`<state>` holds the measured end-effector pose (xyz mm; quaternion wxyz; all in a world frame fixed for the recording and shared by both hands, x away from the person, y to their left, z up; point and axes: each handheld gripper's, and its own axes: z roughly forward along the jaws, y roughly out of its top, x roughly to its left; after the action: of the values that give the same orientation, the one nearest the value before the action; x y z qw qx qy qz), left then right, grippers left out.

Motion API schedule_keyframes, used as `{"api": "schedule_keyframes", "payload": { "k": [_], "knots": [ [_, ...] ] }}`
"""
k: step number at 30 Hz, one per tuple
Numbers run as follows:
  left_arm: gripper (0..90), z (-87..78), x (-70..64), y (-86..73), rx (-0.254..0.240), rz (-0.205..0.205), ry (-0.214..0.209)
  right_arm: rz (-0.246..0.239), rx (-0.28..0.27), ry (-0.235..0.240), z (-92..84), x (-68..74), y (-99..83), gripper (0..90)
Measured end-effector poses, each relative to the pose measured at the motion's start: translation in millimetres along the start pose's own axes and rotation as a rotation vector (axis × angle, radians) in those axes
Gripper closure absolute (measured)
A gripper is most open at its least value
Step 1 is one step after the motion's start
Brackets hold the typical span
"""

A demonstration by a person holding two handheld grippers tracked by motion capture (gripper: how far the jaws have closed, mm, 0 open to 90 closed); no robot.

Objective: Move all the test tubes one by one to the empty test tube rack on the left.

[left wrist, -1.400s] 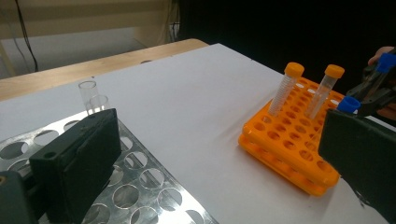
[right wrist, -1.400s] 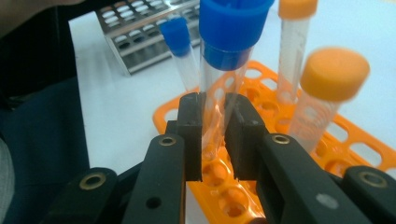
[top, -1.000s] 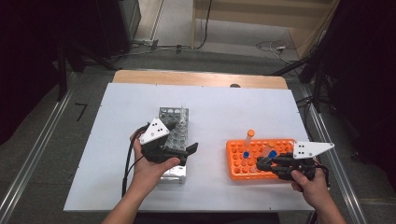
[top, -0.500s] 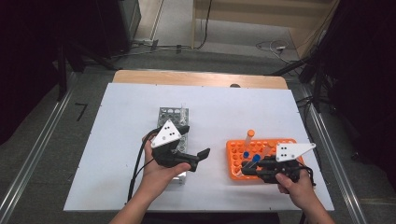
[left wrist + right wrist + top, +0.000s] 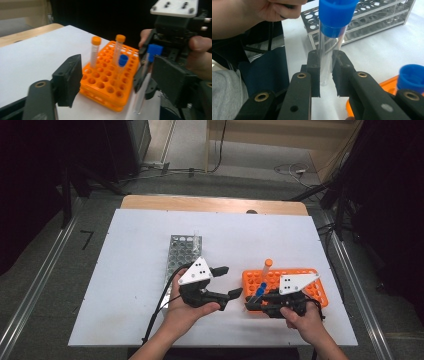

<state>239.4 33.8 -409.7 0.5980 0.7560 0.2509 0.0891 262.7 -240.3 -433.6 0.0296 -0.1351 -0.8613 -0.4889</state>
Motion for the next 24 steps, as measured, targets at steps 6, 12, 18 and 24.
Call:
{"api": "schedule_keyframes", "payload": {
  "k": [6, 12, 18, 24],
  "knots": [
    [37.6, 8.0, -5.0, -1.6, 0.014, 0.007, -0.061, 0.006, 0.002, 0.003, 5.0, 1.4, 1.4, 74.3],
    [46.8, 16.3, -10.7, -3.2, 0.037, 0.02, -0.129, 0.007, 0.008, 0.011, 9.1, 2.1, 2.1, 74.4],
    [55.8, 24.9, -15.9, -4.0, 0.054, 0.023, -0.159, 0.001, 0.008, 0.019, 12.3, 4.9, 3.8, 74.4],
    [65.7, 29.9, -17.5, -5.1, 0.076, 0.028, -0.174, -0.002, 0.01, 0.021, 13.2, 7.0, 4.7, 74.3]
  ]
}}
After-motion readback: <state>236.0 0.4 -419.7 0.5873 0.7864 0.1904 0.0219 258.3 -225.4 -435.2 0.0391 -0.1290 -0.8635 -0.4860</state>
